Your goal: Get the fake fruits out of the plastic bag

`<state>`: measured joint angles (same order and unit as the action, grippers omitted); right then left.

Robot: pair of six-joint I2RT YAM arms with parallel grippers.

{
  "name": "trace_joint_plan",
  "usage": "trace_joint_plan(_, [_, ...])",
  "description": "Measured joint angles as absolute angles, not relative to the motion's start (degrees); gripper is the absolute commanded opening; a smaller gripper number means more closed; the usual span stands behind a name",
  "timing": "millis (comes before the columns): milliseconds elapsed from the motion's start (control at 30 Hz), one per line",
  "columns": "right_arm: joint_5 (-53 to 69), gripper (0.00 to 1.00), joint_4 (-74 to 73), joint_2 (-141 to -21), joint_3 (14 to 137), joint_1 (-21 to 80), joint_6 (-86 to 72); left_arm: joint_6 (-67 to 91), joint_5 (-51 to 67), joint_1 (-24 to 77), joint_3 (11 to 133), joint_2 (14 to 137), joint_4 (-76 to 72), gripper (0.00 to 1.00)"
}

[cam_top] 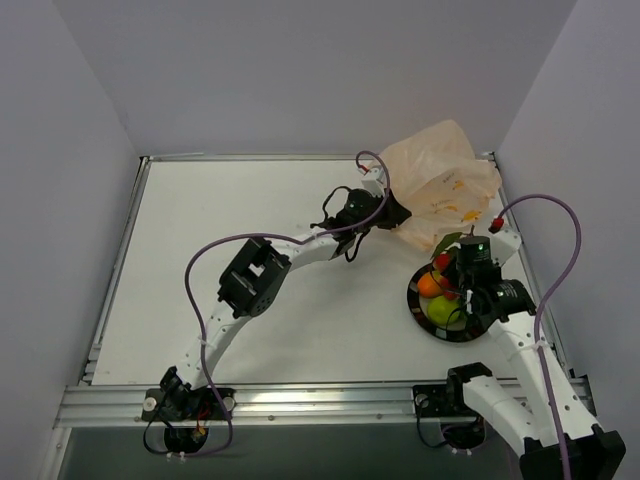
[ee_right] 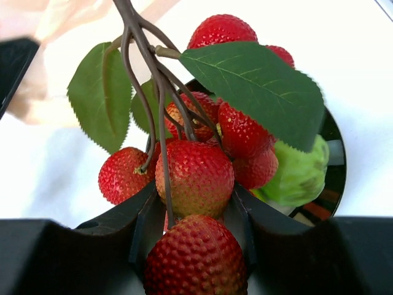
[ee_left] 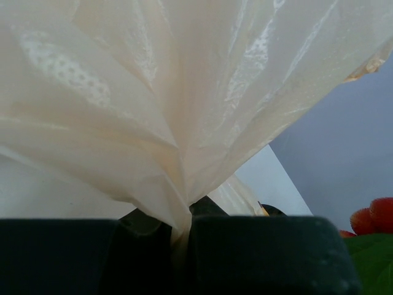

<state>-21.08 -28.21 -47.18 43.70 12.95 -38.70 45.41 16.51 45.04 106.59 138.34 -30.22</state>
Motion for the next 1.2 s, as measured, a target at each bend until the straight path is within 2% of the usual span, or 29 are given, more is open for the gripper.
trace_joint_plan(133, [-18.24, 0.00, -25.76, -47.70, 42.74, 6.28, -36.97, 45.39, 16.67, 45.04, 106.59, 138.47, -29.89, 0.02])
trace_joint_plan(200, [-17.17, 0.03, -24.84, -48.45, 42.72, 4.43, -36.58, 45.34, 16.71, 45.04, 106.59, 138.47, -29.91, 0.02])
trace_joint_plan(333, [-15.22, 0.08, -23.18, -49.93, 41.65, 3.84, -36.88, 45.12, 16.71, 45.04, 106.59, 138.47, -29.91, 0.02])
trace_joint_plan(600, [-11.33, 0.09, -22.83, -49.17, 38.81, 3.66, -39.20, 45.01, 16.71, 45.04, 106.59, 138.47, -29.91, 0.02])
trace_joint_plan(700, [-10.07, 0.15, -22.44, -47.70, 37.95, 3.66, -39.90, 45.01, 16.71, 45.04, 106.59, 138.47, -29.95, 0.02])
trace_joint_plan(767, [-9.56, 0.24, -22.33, -47.29, 37.56, 3.66, -40.53, 45.01, 16.71, 45.04, 106.59, 138.47, -29.95, 0.02])
trace_joint_plan(800, [-9.50, 0.34, -22.20, -47.27, 37.30, 3.66, -40.73, 45.01, 16.71, 45.04, 106.59, 138.47, -30.00, 0.02])
trace_joint_plan(867, [-9.45, 0.41, -22.09, -47.27, 36.97, 3.66, -41.06, 45.01, 16.71, 45.04, 106.59, 138.47, -30.11, 0.03])
trace_joint_plan(933, [-9.41, 0.43, -22.09, -47.22, 36.86, 3.66, -41.43, 45.01, 16.71, 45.04, 106.56, 138.47, -30.22, 0.02])
trace_joint_plan(1000, [-9.41, 0.49, -22.09, -47.03, 36.77, 3.66, -42.00, 45.01, 16.71, 45.04, 106.56, 138.47, -30.30, 0.02])
trace_joint_plan(1200, [-9.06, 0.51, -22.09, -45.32, 34.98, 3.66, -43.59, 45.01, 16.71, 45.04, 105.97, 138.47, -30.52, 0.02])
